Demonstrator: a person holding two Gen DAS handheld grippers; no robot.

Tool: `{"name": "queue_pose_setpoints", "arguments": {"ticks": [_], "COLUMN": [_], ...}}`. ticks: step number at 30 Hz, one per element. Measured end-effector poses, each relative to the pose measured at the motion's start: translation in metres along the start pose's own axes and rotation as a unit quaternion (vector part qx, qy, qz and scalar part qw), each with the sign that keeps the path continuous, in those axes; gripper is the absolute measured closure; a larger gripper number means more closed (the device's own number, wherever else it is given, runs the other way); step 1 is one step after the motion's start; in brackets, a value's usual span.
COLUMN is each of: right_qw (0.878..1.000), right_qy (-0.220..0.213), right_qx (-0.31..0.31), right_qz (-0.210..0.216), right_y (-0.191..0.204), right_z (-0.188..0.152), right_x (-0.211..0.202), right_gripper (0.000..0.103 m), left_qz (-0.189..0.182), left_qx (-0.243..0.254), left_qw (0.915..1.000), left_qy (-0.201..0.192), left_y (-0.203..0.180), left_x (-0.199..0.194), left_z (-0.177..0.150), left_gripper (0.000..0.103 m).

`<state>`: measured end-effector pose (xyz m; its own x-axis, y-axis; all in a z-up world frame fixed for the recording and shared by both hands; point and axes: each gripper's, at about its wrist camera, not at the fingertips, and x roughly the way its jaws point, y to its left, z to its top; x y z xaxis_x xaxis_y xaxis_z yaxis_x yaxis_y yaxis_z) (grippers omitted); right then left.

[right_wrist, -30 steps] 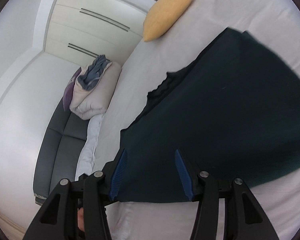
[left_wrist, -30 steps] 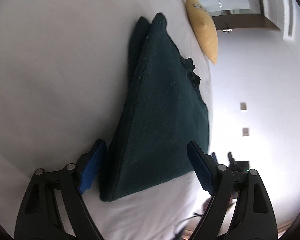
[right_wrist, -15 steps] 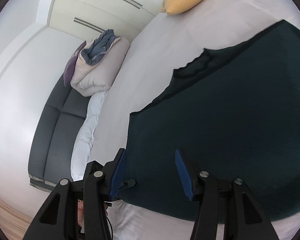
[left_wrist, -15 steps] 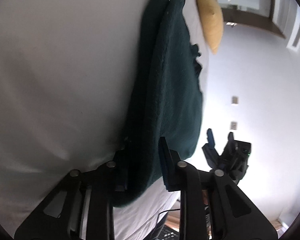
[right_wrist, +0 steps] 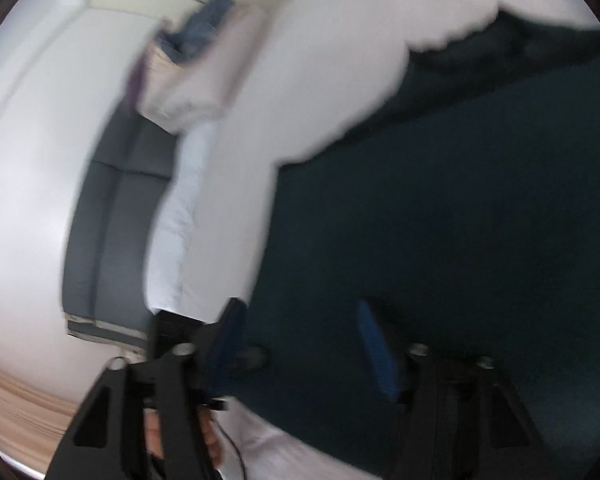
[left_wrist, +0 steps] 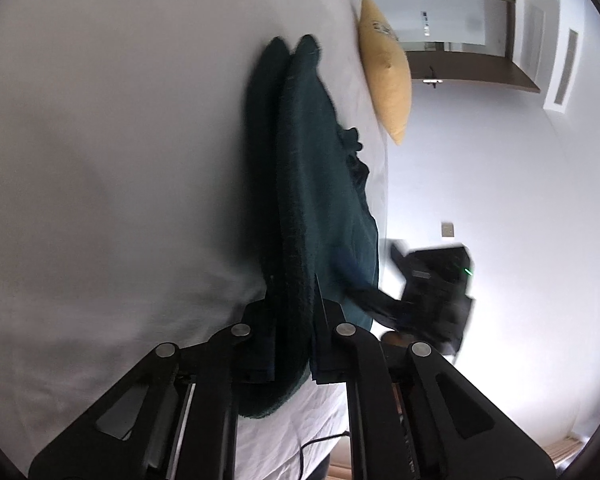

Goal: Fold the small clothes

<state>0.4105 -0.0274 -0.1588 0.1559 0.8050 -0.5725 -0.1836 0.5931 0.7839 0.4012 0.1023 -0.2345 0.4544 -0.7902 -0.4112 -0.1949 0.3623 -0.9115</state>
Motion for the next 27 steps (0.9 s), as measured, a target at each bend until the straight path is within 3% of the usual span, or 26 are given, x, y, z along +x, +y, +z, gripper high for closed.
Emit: {"name": "queue_pose_setpoints", "arguments": {"ticks": [6, 9, 11, 13, 18, 22, 27], "right_qw": [1.0, 0.996, 0.992, 0.993, 0.988, 0.99, 0.992], "right_qy": [-0.004, -0.002, -0.012, -0.024, -0.052, -0.054, -0.059], "right_qx": [-0.002, 0.044, 0.06, 0.047, 0.047, 0.049, 0.058], "right_qz": [0.018, 0.081, 0.11, 0.11, 0.138, 0.122, 0.09], "right_y": [-0.012, -0.025, -0.033, -0.037, -0.055, -0.07, -0.083], "right_z": [0.0, 0.004, 0.01, 0.017, 0.038, 0.047, 0.049], "right_x": [0.006, -0.01, -0.028, -0.052, -0.103, -0.12, -0.123], "right_gripper": [0.039, 0.037, 0.032, 0.03, 0.021, 0.017, 0.017], "left_qz": [0.033, 0.052, 0.07, 0.083, 0.102, 0.139, 0.178], "left_qx": [0.044, 0.086, 0.127, 0.165, 0.214, 0.239, 0.271], "left_qw": [0.9983, 0.9948, 0.9893, 0.9828, 0.9711, 0.9592, 0.9435], "left_qy": [-0.016, -0.018, -0.016, -0.007, 0.03, 0.058, 0.069], "left_y": [-0.043, -0.082, -0.115, -0.146, -0.181, -0.186, -0.187], "left_x": [0.006, 0.014, 0.028, 0.053, 0.117, 0.168, 0.195], "left_z": [-0.002, -0.007, -0.015, -0.027, -0.055, -0.083, -0.11], "left_gripper": [0.094, 0.094, 0.094, 0.094, 0.094, 0.094, 0.094]}}
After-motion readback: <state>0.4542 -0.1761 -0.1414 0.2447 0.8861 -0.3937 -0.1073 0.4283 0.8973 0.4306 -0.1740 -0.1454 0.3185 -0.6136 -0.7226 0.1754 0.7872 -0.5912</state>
